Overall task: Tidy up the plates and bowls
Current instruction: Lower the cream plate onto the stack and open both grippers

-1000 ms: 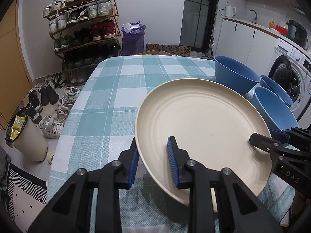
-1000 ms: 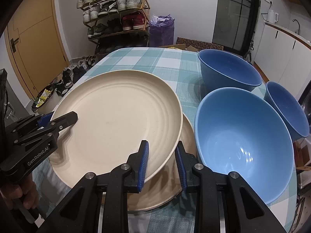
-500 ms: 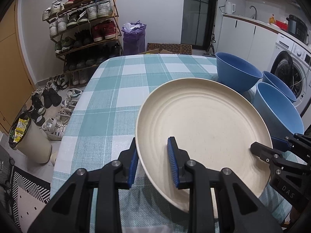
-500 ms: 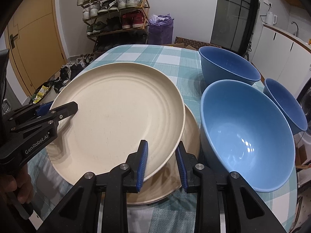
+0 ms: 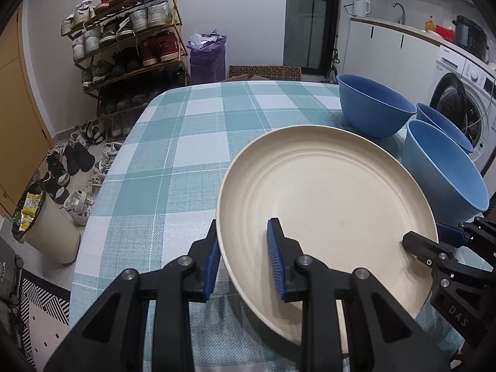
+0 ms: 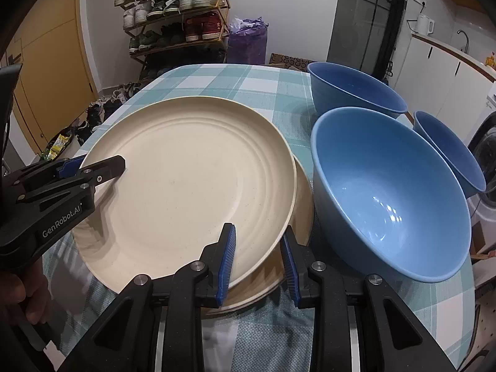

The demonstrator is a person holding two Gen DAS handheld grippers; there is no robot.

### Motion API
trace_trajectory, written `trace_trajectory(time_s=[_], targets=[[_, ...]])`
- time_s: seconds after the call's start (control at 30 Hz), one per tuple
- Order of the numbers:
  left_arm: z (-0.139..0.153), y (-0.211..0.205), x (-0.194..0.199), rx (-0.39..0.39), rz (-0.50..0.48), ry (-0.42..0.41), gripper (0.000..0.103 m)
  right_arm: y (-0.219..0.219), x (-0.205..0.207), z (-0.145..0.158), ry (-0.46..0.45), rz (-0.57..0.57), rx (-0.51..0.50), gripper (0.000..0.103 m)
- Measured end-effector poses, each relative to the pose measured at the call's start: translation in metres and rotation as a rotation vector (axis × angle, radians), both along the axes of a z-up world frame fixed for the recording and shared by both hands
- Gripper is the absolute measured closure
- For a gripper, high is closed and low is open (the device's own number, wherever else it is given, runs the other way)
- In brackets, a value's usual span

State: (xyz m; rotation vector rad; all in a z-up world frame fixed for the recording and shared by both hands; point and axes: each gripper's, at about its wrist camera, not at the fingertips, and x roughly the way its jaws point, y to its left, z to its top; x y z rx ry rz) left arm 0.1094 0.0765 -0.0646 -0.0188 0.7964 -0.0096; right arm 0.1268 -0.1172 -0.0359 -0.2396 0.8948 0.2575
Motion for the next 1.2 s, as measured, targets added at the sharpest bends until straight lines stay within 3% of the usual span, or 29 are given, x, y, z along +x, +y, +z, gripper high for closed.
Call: trace_trajectory(time_s=[0.7,0.83,1.1,1.2], targets=[[-0.012,-0.013,0.005,0.012,-0.024,0.004,0.073,-0.009,-0.006,-0.003,-0.026,-0.024,-0.017,0.064],[-0.013,-0.016,0.005,0.035,-0.029,0.011,0.07,-0.01,-0.006,-0.003,-0.024,-0.022,-0.015,0.06],[-0.011,-0.008,0.006,-0.024,-0.036,0.041,0.05,-0.012,-0.006,-0.004,-0.006,-0.005,0.016,0.05],[-0.007,-0.007,0.004,-0.027,-0.034,0.036,0.049,-0.01,-0.007,-0.003,-0.009,0.006,0.026,0.037]])
